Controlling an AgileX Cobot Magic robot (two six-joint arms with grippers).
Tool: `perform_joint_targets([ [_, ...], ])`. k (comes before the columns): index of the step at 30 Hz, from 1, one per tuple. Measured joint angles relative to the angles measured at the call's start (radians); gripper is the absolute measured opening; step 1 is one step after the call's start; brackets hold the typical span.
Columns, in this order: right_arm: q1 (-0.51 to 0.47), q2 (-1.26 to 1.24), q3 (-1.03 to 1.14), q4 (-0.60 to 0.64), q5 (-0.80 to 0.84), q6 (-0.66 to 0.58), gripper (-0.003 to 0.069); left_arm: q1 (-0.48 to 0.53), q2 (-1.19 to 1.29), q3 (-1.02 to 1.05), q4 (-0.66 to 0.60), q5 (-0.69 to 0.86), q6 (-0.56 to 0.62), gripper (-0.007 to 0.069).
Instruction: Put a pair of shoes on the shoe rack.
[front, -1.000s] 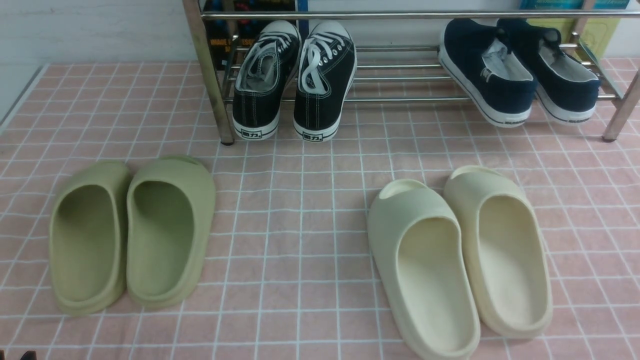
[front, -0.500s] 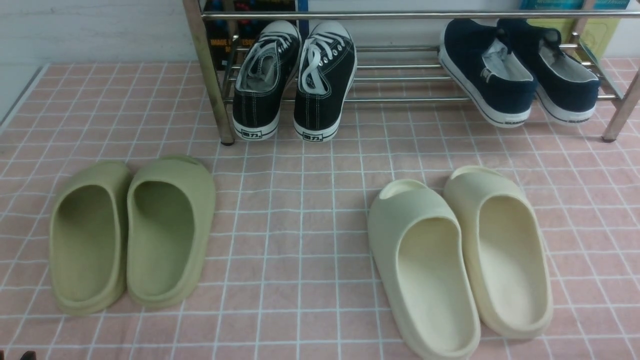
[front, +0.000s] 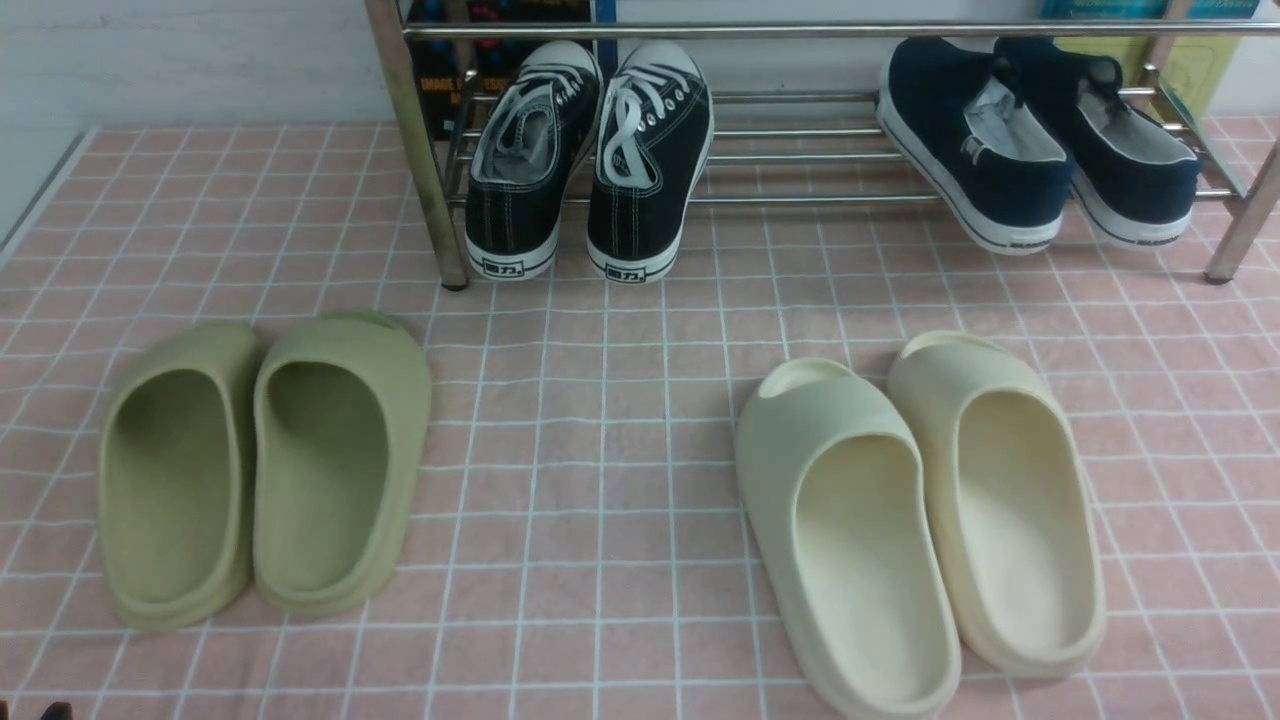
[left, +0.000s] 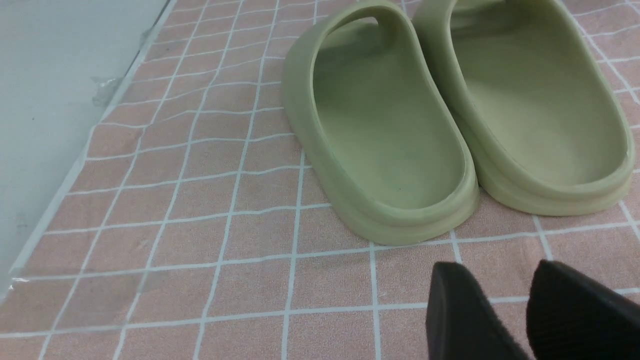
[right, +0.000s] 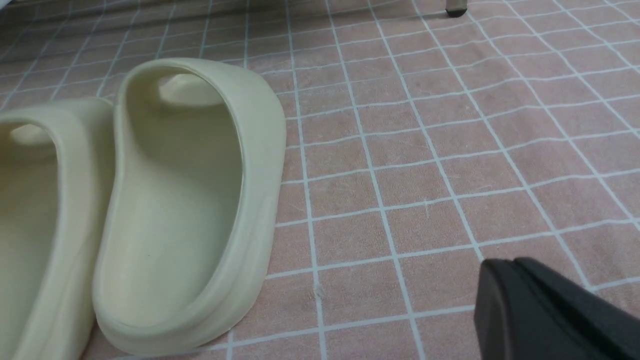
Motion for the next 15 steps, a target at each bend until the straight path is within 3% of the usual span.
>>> perform_joint_targets([
  [15,0.0,0.0,0.0,0.0,0.0,0.0,0.0,0.0,0.0,0.0,0.0,0.0,0.0,0.0239],
])
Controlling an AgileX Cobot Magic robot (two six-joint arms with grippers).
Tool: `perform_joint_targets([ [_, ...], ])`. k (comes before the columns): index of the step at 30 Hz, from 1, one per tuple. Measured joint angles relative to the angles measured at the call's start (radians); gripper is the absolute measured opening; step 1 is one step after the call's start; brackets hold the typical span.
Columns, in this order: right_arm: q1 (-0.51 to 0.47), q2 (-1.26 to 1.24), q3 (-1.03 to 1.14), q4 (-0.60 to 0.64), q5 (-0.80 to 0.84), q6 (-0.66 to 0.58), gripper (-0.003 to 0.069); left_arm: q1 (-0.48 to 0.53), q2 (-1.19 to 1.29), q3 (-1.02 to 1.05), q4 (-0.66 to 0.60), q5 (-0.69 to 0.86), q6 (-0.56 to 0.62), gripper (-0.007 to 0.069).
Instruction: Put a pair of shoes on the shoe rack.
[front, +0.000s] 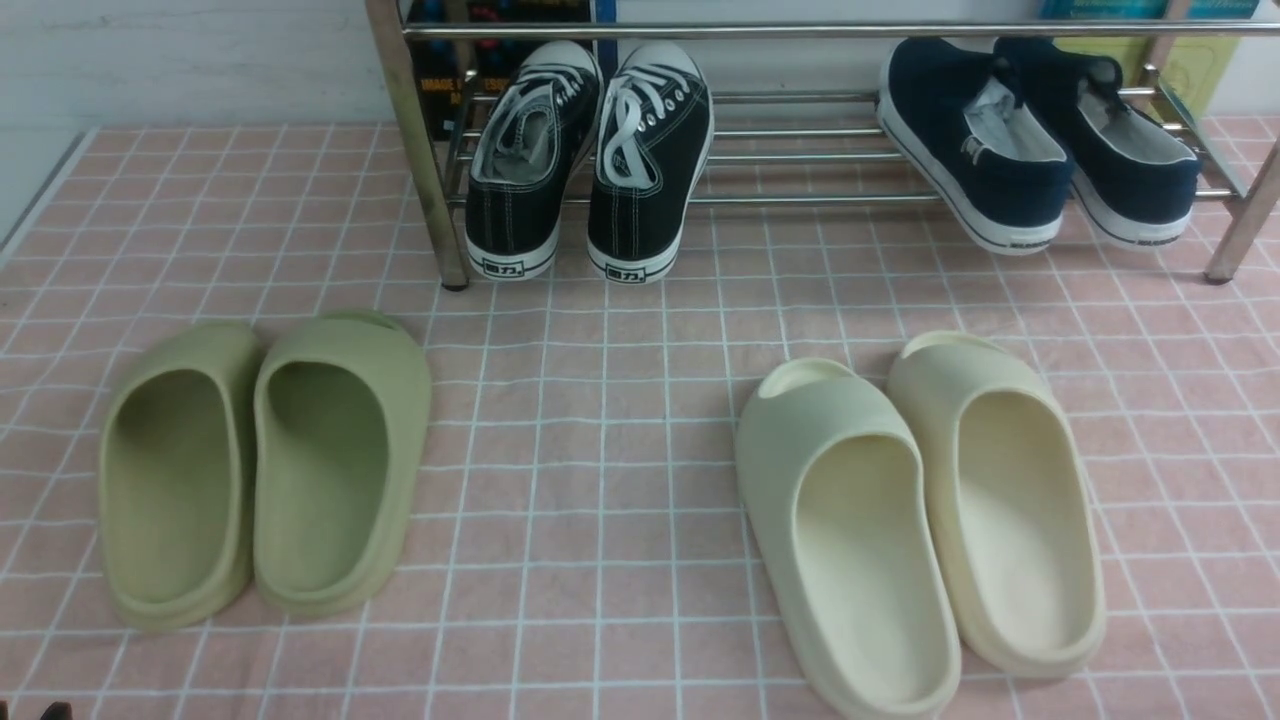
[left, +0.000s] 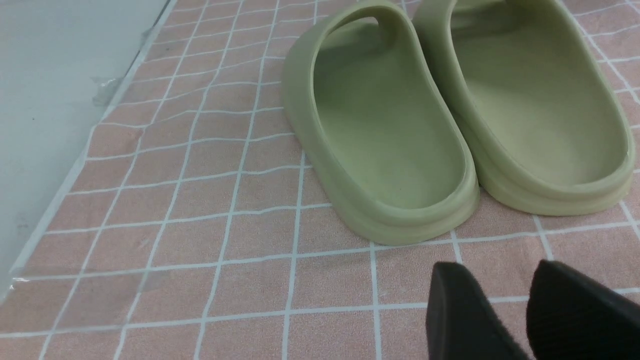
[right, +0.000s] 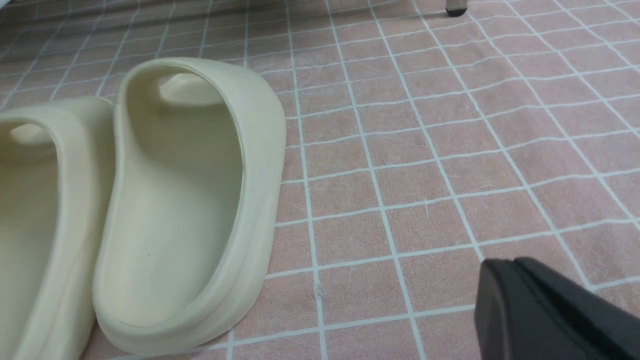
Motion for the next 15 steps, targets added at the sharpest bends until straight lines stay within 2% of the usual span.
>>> perform_joint_targets([
  [15,0.0,0.0,0.0,0.0,0.0,0.0,0.0017,0.0,0.0,0.0,0.0,0.0,0.0,0.0239],
])
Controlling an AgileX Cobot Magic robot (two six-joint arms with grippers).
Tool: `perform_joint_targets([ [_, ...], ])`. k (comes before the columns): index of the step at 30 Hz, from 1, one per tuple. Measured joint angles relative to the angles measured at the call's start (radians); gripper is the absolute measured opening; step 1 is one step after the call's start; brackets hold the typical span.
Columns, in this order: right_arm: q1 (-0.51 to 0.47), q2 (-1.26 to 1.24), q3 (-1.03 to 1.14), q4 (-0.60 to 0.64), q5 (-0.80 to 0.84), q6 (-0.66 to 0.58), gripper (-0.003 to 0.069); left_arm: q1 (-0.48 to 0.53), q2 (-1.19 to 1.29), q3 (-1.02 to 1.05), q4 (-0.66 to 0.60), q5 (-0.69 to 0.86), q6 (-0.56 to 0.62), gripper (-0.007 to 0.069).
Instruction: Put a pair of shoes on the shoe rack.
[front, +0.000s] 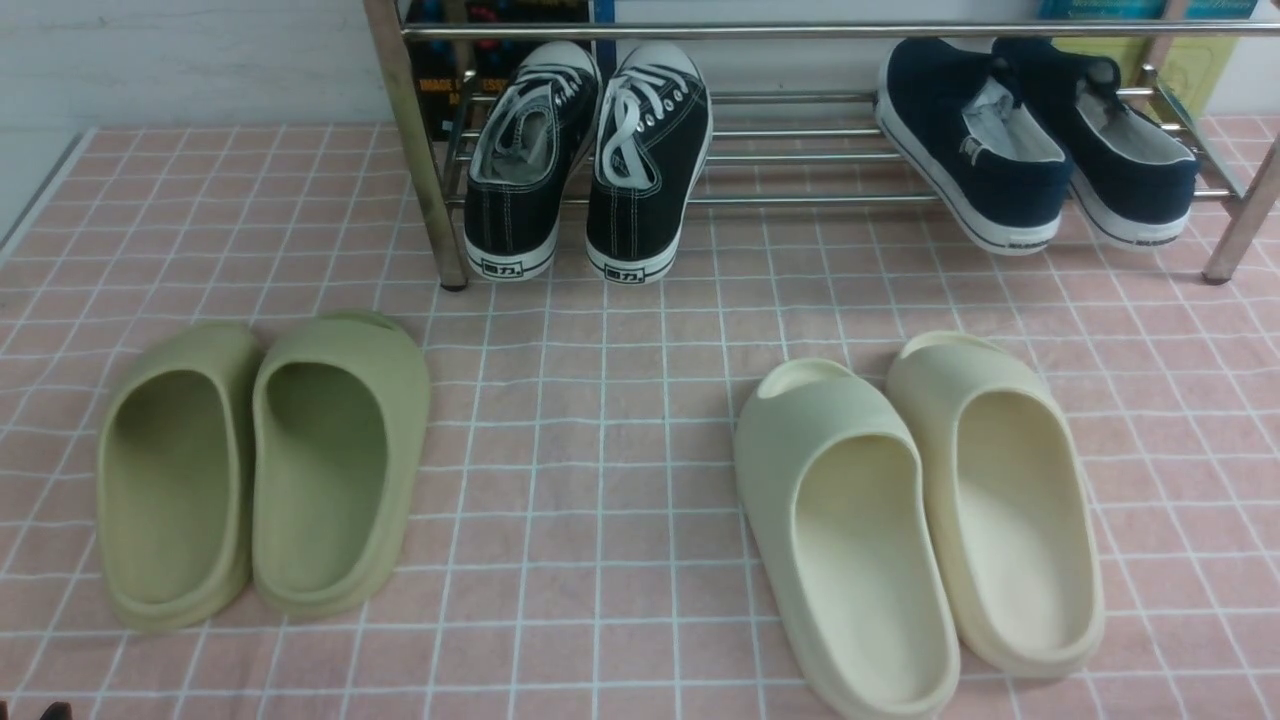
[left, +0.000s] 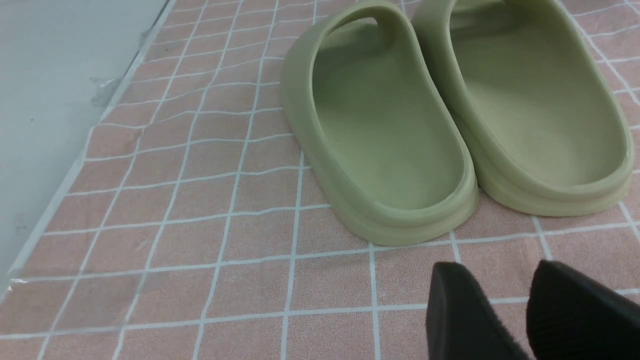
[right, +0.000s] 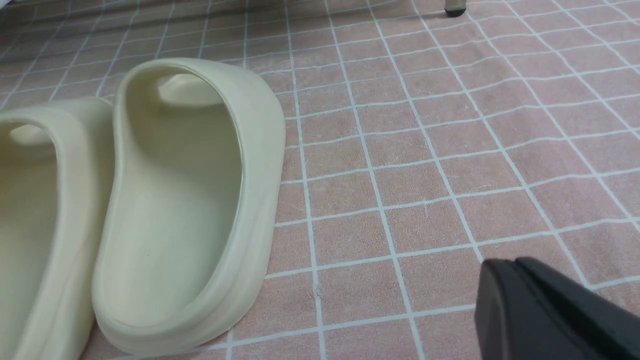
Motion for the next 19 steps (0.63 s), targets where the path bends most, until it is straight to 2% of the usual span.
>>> perform_joint_targets([
  [19,0.0,0.0,0.0,0.0,0.0,0.001,0.0047,0.0,0.0,0.0,0.0,0.0,0.0,0.0239],
])
